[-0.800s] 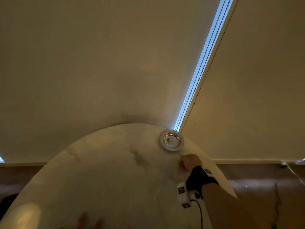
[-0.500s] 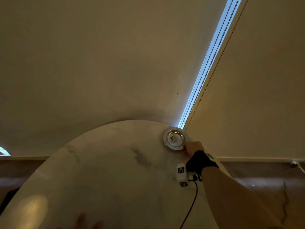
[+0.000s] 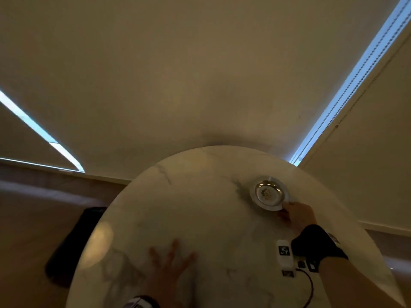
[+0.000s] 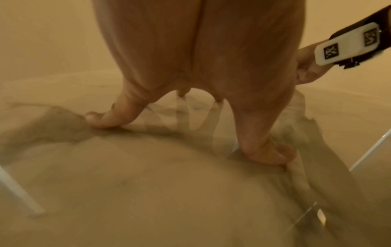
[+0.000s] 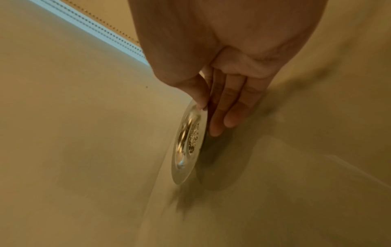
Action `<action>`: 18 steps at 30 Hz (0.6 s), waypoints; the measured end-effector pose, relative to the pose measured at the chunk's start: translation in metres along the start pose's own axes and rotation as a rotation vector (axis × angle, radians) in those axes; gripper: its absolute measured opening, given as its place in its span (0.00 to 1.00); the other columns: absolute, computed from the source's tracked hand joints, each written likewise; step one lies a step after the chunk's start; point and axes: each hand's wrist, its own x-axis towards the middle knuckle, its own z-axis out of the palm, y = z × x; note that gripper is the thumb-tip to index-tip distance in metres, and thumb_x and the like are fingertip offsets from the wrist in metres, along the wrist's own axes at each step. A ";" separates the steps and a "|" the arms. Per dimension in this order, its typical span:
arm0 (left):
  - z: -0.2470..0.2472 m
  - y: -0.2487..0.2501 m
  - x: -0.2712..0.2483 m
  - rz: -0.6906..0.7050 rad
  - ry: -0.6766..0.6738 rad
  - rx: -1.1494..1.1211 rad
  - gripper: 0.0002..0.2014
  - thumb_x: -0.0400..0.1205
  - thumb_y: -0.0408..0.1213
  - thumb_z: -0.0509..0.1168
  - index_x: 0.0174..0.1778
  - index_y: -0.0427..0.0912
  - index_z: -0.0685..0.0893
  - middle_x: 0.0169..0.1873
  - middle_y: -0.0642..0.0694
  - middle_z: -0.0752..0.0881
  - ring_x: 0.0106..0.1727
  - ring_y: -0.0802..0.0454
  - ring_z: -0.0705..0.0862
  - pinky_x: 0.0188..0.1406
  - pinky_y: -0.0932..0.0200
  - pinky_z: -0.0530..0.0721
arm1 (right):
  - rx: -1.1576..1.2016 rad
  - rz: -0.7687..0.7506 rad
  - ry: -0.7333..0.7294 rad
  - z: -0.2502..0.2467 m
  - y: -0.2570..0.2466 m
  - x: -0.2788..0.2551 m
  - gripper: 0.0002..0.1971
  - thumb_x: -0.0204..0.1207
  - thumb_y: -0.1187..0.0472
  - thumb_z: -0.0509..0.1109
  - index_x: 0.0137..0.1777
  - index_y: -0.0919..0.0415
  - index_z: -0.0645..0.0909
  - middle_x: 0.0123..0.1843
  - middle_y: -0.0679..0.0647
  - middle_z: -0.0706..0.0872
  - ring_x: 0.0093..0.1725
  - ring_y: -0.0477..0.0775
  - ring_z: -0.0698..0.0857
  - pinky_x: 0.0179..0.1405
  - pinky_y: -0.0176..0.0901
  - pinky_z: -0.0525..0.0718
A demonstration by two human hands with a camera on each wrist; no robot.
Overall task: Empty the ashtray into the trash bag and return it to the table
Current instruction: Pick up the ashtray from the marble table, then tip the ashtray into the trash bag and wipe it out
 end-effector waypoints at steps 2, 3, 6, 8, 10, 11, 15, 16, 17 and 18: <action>-0.006 0.014 0.006 0.021 -0.025 -0.168 0.54 0.66 0.60 0.71 0.72 0.81 0.32 0.83 0.53 0.29 0.77 0.12 0.41 0.56 0.05 0.60 | 0.006 -0.006 -0.033 0.027 0.014 -0.033 0.11 0.77 0.63 0.69 0.33 0.63 0.87 0.31 0.62 0.91 0.39 0.68 0.89 0.52 0.66 0.88; -0.004 0.014 0.006 0.042 -0.051 -0.225 0.52 0.70 0.57 0.70 0.72 0.80 0.33 0.82 0.55 0.26 0.77 0.17 0.33 0.60 0.06 0.53 | 0.030 -0.007 -0.057 0.043 0.018 -0.052 0.09 0.77 0.65 0.69 0.37 0.65 0.87 0.28 0.60 0.91 0.36 0.65 0.88 0.47 0.62 0.88; -0.002 0.002 -0.002 0.090 -0.015 -0.325 0.49 0.72 0.54 0.71 0.79 0.72 0.41 0.84 0.56 0.33 0.80 0.24 0.31 0.67 0.11 0.50 | 0.095 0.011 -0.115 0.092 0.021 -0.114 0.06 0.79 0.70 0.66 0.43 0.71 0.84 0.32 0.62 0.87 0.31 0.59 0.84 0.34 0.48 0.86; 0.003 -0.019 -0.008 0.101 0.082 -0.515 0.44 0.74 0.53 0.71 0.82 0.63 0.50 0.86 0.50 0.47 0.84 0.33 0.43 0.78 0.26 0.56 | 0.111 -0.006 -0.171 0.126 0.019 -0.151 0.05 0.78 0.71 0.66 0.45 0.72 0.83 0.34 0.63 0.87 0.32 0.59 0.85 0.30 0.47 0.87; 0.007 -0.054 -0.014 0.012 0.271 -0.883 0.36 0.75 0.52 0.71 0.78 0.53 0.66 0.78 0.44 0.70 0.78 0.42 0.68 0.77 0.48 0.68 | 0.077 -0.043 -0.222 0.163 0.014 -0.184 0.06 0.78 0.71 0.66 0.45 0.71 0.84 0.34 0.63 0.88 0.31 0.59 0.86 0.33 0.47 0.85; 0.011 -0.076 -0.016 -0.064 0.351 -1.077 0.29 0.75 0.51 0.72 0.71 0.49 0.75 0.69 0.44 0.81 0.68 0.46 0.79 0.71 0.51 0.76 | 0.052 -0.066 -0.254 0.181 0.011 -0.201 0.06 0.78 0.70 0.66 0.44 0.70 0.84 0.33 0.63 0.88 0.30 0.58 0.87 0.33 0.48 0.84; 0.030 -0.172 -0.034 -0.200 0.391 -1.723 0.09 0.80 0.45 0.68 0.49 0.45 0.84 0.41 0.41 0.89 0.41 0.42 0.89 0.50 0.41 0.89 | -0.080 -0.137 -0.416 0.263 0.001 -0.262 0.05 0.78 0.70 0.67 0.42 0.68 0.84 0.37 0.66 0.89 0.31 0.59 0.89 0.34 0.49 0.86; 0.033 -0.193 -0.041 -0.188 0.371 -1.835 0.07 0.82 0.41 0.66 0.50 0.41 0.83 0.40 0.38 0.89 0.39 0.42 0.89 0.45 0.43 0.90 | -0.108 -0.144 -0.454 0.285 -0.001 -0.274 0.05 0.78 0.70 0.68 0.42 0.67 0.85 0.37 0.66 0.90 0.31 0.59 0.89 0.34 0.50 0.87; 0.037 -0.215 -0.046 -0.174 0.374 -1.870 0.06 0.83 0.37 0.65 0.51 0.39 0.83 0.40 0.36 0.88 0.37 0.43 0.88 0.40 0.46 0.90 | -0.130 -0.148 -0.488 0.307 -0.002 -0.284 0.05 0.77 0.70 0.68 0.42 0.68 0.85 0.37 0.66 0.90 0.32 0.59 0.89 0.34 0.50 0.88; 0.044 -0.236 -0.050 -0.164 0.395 -1.867 0.06 0.83 0.34 0.64 0.51 0.37 0.84 0.39 0.34 0.88 0.36 0.42 0.88 0.38 0.48 0.89 | -0.157 -0.153 -0.522 0.328 -0.003 -0.293 0.04 0.77 0.70 0.69 0.43 0.68 0.85 0.37 0.66 0.90 0.32 0.59 0.88 0.33 0.49 0.88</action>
